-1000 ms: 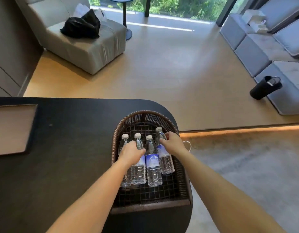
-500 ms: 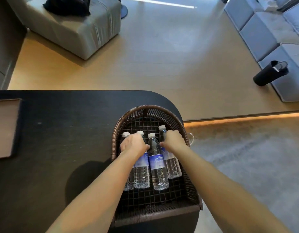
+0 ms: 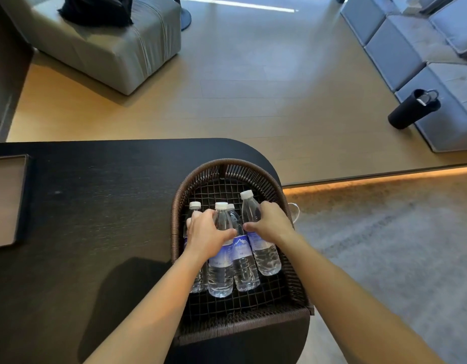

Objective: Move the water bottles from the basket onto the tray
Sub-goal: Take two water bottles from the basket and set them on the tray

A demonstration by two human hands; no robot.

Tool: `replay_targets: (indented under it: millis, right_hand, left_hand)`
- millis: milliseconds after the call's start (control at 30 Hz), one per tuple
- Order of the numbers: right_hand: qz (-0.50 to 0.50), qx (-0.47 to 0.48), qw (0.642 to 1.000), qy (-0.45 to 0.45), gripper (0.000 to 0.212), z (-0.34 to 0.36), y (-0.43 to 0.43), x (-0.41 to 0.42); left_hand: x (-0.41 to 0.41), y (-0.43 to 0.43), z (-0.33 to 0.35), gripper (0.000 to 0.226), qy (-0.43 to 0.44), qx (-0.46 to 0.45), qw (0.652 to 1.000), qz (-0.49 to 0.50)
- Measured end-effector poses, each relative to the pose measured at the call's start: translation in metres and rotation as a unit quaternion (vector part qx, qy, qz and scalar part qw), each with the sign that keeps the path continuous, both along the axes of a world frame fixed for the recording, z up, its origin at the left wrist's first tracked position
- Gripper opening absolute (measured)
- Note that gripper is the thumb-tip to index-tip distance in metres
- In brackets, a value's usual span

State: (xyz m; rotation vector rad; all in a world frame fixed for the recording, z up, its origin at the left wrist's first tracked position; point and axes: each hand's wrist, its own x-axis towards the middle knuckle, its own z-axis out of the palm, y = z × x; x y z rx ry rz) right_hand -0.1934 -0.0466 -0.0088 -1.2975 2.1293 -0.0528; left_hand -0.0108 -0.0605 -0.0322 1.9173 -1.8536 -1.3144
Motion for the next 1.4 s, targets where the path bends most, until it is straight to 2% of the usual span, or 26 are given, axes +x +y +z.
replay_targets:
  millis: [100,200,267,467,800,900,1133,1400]
  right_hand:
    - [0.002,-0.069,0.997,-0.035,0.05,0.01,0.029,0.0]
    - [-0.016,-0.118,0.987,-0.108,0.052,0.025,0.066,-0.003]
    - [-0.028,-0.157,0.98,-0.117,0.058,0.032,0.089,-0.003]
    - [-0.078,-0.261,0.956,-0.111,0.061,0.055,0.149,0.015]
    - [-0.058,-0.378,0.918,-0.1,0.069,0.116,0.235,0.096]
    - [-0.032,-0.406,0.905,-0.121,0.066,0.128,0.25,0.13]
    - [-0.004,-0.383,0.905,-0.186,0.065,0.14,0.252,0.208]
    - [0.063,-0.348,0.903,-0.243,0.059,0.15,0.214,0.3]
  left_hand:
    - [0.016,0.024,0.009,0.062,0.095,-0.01,0.995,0.009]
    - [0.027,0.046,0.023,0.057,0.173,-0.005,0.985,0.007]
    - [0.029,0.06,0.03,0.054,0.198,-0.023,0.98,0.021]
    - [0.039,0.104,0.048,0.041,0.186,-0.132,0.973,0.044]
    - [0.105,0.171,0.131,0.052,0.195,-0.275,0.941,-0.015]
    - [0.137,0.187,0.148,0.057,0.188,-0.275,0.943,-0.001]
    - [0.219,0.21,0.164,0.062,0.143,-0.311,0.939,0.042]
    - [0.327,0.197,0.171,0.054,0.1,-0.313,0.937,0.122]
